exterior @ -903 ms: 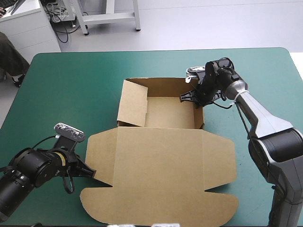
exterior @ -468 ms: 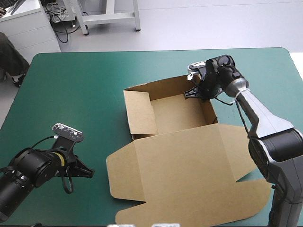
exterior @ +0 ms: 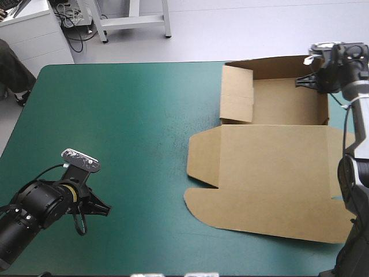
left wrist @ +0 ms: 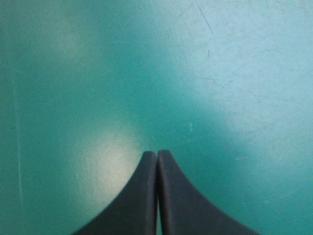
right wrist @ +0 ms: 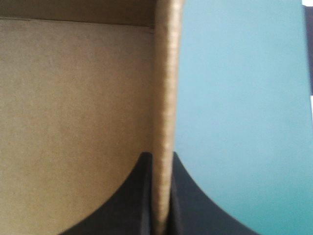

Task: Fold the box

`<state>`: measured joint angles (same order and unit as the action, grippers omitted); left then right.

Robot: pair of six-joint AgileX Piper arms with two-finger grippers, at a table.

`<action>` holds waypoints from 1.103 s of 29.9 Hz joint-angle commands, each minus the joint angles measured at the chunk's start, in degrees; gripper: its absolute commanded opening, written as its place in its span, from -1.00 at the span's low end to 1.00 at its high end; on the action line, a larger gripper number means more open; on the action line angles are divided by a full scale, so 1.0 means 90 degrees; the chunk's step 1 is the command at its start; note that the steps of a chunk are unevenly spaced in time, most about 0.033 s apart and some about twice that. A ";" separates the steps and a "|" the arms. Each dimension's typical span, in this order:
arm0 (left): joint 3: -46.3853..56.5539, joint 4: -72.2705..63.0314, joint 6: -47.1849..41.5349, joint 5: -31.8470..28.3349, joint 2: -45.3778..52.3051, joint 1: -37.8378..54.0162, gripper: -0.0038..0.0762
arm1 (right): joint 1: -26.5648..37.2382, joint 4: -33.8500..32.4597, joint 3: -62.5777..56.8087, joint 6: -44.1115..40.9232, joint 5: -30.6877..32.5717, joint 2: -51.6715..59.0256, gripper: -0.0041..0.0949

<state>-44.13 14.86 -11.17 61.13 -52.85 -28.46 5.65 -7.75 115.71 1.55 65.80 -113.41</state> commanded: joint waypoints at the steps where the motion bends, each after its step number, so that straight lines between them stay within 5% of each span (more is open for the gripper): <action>1: -0.0151 0.0154 -0.0088 -0.0281 0.0073 -0.0029 -0.98 | 0.0744 -0.0042 0.0238 0.0059 -0.0214 0.0363 -0.96; 10: -0.0151 0.0154 -0.0088 -0.0278 0.0073 -0.0029 -0.98 | 0.2085 0.0730 0.0198 0.0059 -0.0318 0.0353 -0.96; 20: -0.0151 0.0157 -0.0100 -0.0278 0.0073 -0.0029 -0.98 | 0.2181 0.0861 0.0198 0.0315 -0.0264 0.0095 -0.89; 24: -0.0151 0.0157 -0.0114 -0.0278 0.0073 -0.0029 -0.98 | 0.2195 0.0821 0.0198 0.0338 -0.0277 -0.0007 -0.51; 29: -0.0151 0.0145 -0.0114 -0.0278 0.0073 -0.0029 -0.98 | 0.2219 0.0861 0.0198 0.0399 -0.0278 -0.0024 0.48; 33: -0.0151 0.0145 -0.0114 -0.0329 0.0073 -0.0029 -0.98 | 0.2219 0.0861 0.0198 0.0424 -0.0263 -0.0024 0.84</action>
<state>-44.08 14.98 -11.56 60.40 -52.85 -28.46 25.01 0.00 115.77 4.63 65.19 -116.93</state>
